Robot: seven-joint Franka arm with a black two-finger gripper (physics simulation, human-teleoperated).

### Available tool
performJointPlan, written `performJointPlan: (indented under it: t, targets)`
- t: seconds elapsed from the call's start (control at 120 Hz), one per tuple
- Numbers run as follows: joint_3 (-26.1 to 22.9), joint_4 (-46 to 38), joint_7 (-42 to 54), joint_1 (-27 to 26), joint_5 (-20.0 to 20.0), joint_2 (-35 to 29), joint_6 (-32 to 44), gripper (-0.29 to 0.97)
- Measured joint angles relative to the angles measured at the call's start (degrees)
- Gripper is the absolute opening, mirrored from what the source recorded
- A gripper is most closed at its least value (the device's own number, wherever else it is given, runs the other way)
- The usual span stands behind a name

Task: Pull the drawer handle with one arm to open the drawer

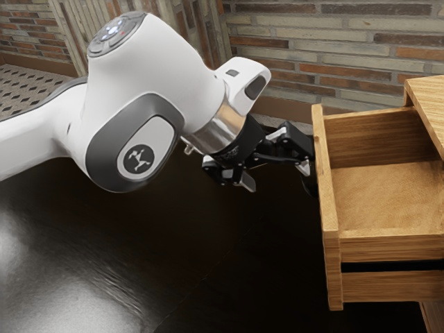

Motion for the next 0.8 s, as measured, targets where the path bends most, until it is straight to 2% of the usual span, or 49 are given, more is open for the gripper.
performJointPlan:
  t: [0.217, 0.392, 0.517, 0.567, 0.658, 0.8]
  targets:
    - [1.74, -2.12, 0.06, -0.12, -0.04, -4.22, -0.46, 0.68]
    - [2.36, -0.47, 0.06, -3.08, -0.31, -10.14, -2.63, 0.68]
    - [2.88, 2.65, 0.03, -5.63, -0.41, -10.86, -4.99, 0.68]
    - [2.40, 10.61, -0.29, -5.96, -0.19, -8.49, -9.99, 0.68]
    - [2.14, 23.38, -1.07, -5.75, 1.55, -5.10, -23.66, 0.68]
    - [2.72, 26.29, 0.96, -5.03, 5.02, -0.58, -38.36, 0.68]
